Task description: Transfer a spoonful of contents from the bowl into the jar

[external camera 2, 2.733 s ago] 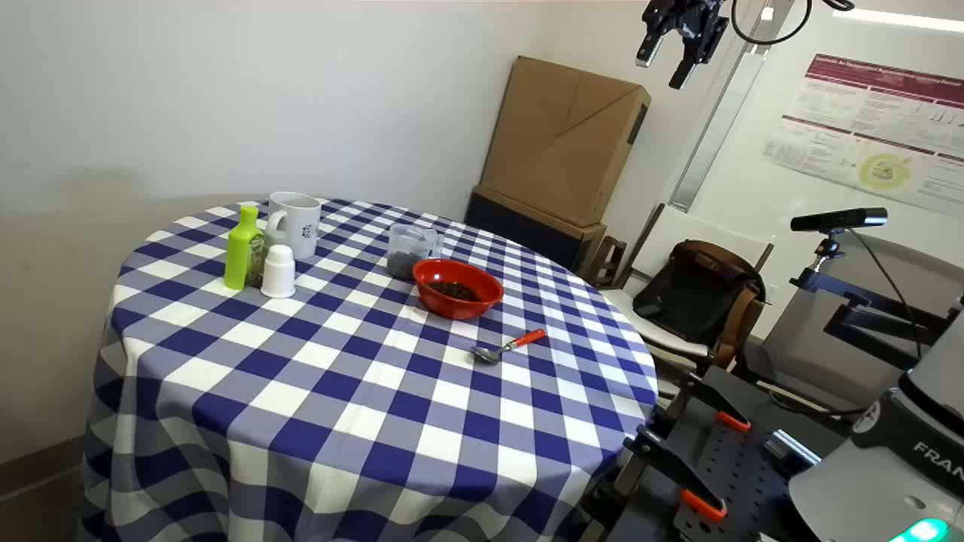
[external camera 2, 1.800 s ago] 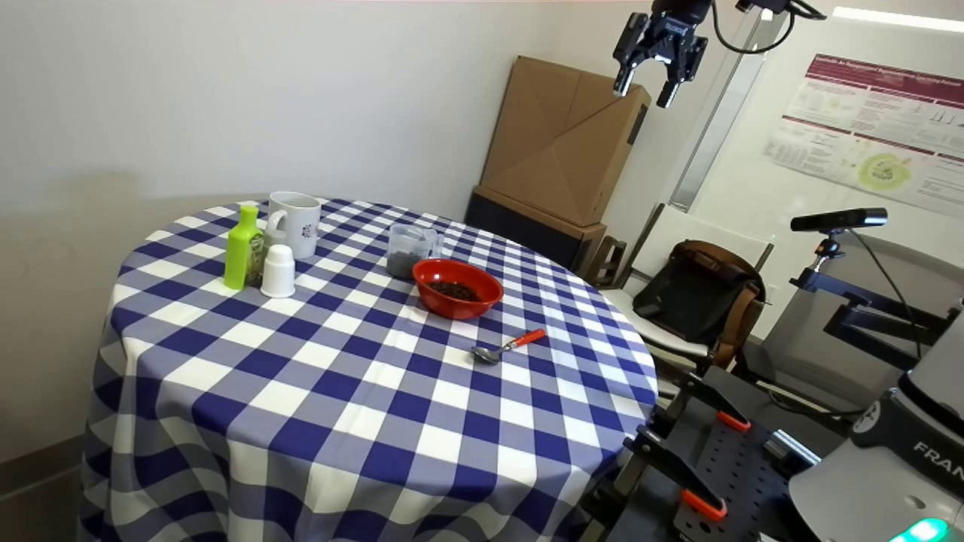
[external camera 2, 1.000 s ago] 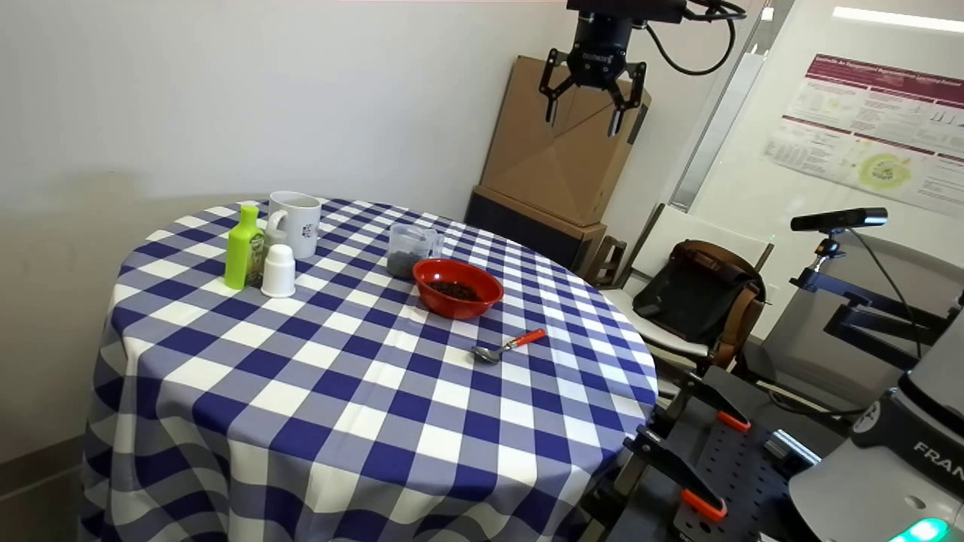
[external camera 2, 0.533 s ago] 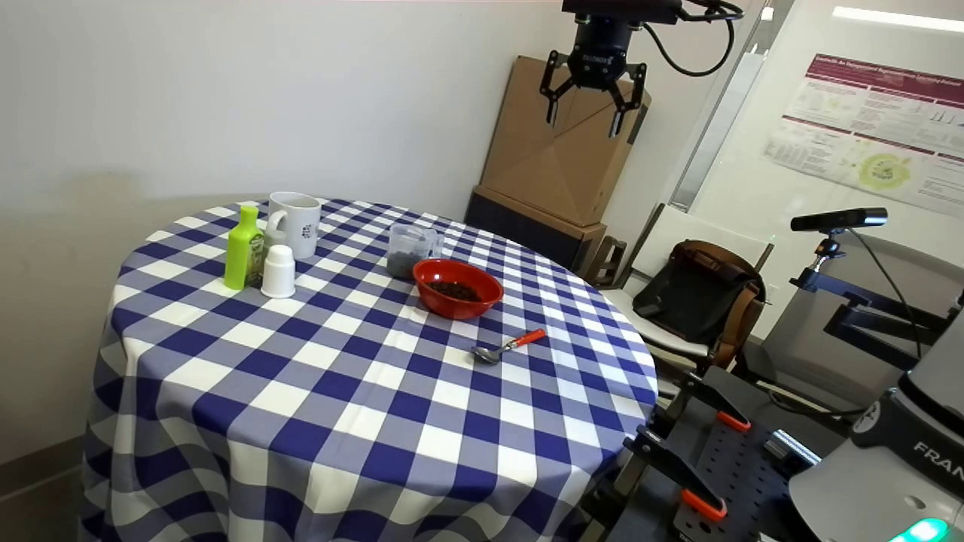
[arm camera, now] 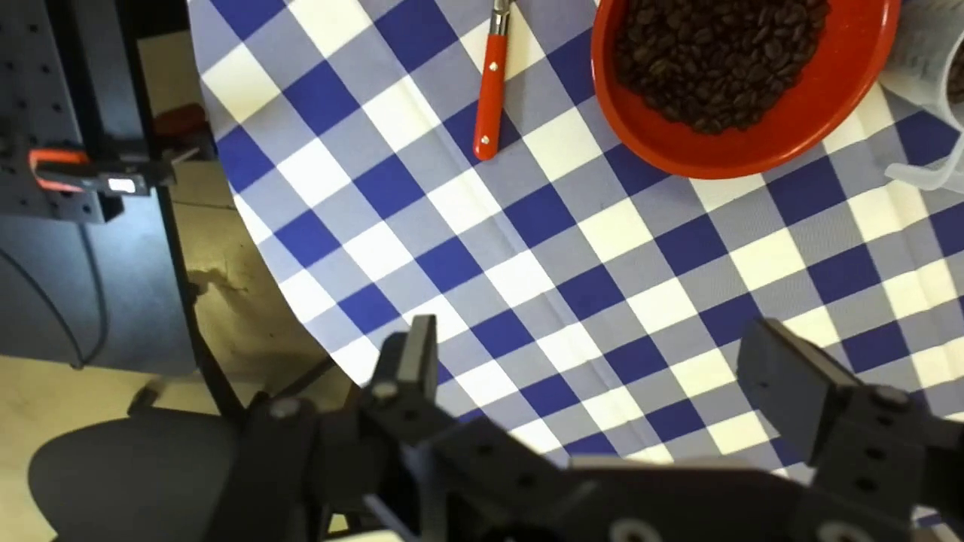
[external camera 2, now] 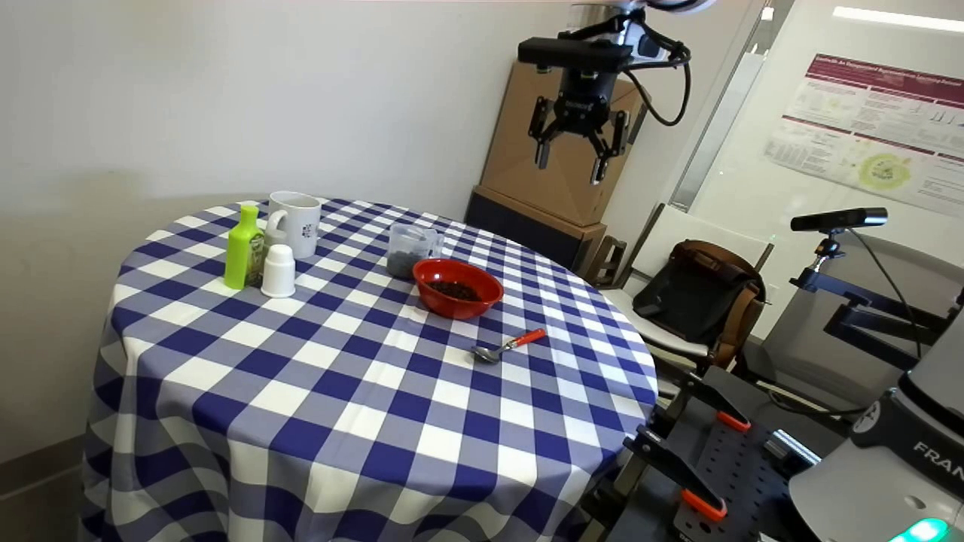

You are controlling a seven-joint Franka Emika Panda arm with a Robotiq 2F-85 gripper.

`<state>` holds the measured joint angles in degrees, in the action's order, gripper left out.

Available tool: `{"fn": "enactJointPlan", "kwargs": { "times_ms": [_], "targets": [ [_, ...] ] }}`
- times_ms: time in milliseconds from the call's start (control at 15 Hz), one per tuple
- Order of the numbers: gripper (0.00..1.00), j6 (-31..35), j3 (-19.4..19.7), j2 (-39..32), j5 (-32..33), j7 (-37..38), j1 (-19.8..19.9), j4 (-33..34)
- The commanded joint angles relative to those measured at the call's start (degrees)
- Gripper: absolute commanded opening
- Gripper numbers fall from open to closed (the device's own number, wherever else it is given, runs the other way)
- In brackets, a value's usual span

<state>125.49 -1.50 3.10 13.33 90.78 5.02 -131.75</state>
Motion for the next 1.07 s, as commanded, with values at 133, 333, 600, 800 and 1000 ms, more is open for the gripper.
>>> {"fn": "enactJointPlan", "kwargs": {
  "times_ms": [133, 333, 600, 800, 1000],
  "targets": [
    [1.0, 6.4, 2.47, -2.66, 0.04, 8.68, -0.04, -4.55],
    [1.0, 11.3, 3.93, -5.48, 2.13, 10.59, 0.08, -6.41],
    [1.0, 16.93, 6.11, -10.59, 2.97, 12.27, -0.39, -7.67],
    [1.0, 19.77, 7.81, -14.74, 2.24, 12.46, -1.01, -7.19],
    [1.0, 22.35, 9.46, -18.12, 2.01, 12.26, -2.01, -6.63]
  ]
}}
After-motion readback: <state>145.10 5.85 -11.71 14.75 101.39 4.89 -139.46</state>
